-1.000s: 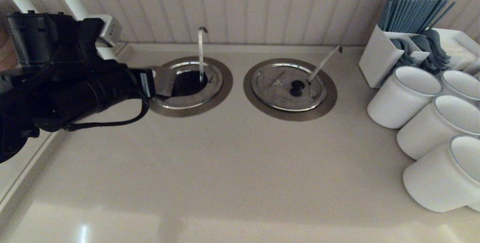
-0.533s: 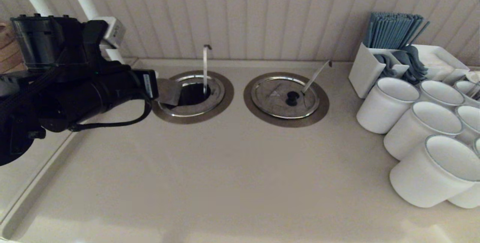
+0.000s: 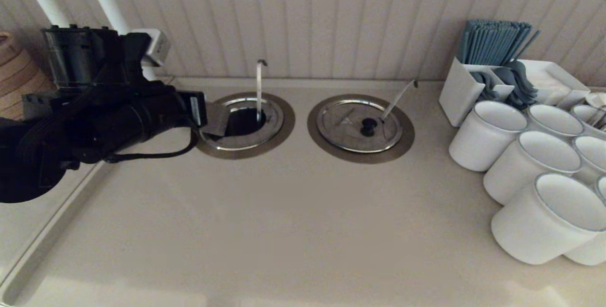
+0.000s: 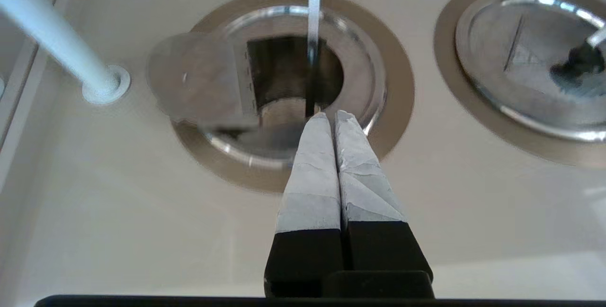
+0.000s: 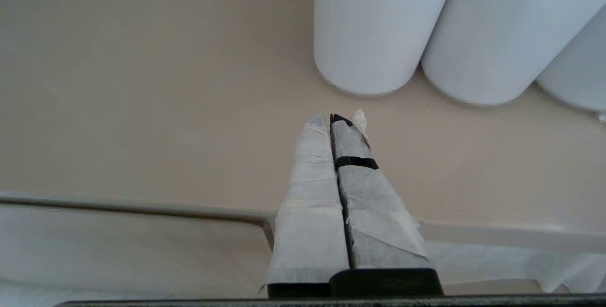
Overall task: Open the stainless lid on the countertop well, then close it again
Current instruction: Stir with a spoon
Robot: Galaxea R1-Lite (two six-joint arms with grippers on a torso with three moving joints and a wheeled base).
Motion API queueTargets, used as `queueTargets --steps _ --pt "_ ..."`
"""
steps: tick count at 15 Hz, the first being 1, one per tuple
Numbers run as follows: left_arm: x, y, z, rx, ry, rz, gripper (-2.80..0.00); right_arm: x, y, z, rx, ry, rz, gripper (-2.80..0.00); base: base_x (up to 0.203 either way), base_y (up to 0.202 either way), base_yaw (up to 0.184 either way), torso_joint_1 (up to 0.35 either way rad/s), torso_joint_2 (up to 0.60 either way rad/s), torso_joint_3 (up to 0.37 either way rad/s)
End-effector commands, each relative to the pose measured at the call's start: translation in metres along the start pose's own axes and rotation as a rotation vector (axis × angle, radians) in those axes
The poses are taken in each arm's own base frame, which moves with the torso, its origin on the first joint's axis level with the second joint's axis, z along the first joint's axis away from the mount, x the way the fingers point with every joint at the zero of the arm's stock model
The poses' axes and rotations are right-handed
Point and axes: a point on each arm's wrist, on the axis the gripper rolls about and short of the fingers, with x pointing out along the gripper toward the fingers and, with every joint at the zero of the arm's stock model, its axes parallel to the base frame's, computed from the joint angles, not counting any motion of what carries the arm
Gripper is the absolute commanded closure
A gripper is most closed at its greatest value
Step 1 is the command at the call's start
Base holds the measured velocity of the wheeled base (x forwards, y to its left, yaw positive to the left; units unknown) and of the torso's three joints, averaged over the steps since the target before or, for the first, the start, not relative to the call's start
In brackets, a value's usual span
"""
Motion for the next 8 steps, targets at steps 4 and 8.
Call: queueTargets --steps 4,8 --pt "0.0085 -0.0016 -0.0056 0.002 0.019 0.000 0.00 0.0000 0.0000 0.0000 0.000 0.001 0.001 0.00 0.190 0.000 0.000 0.006 0.00 0.003" --pt "0.0067 -0.0024 -0.0063 0.003 0.021 -0.006 0.00 0.0000 0.0000 0.0000 0.000 0.001 0.001 0.00 0.156 0.000 0.002 0.008 0.00 0.003"
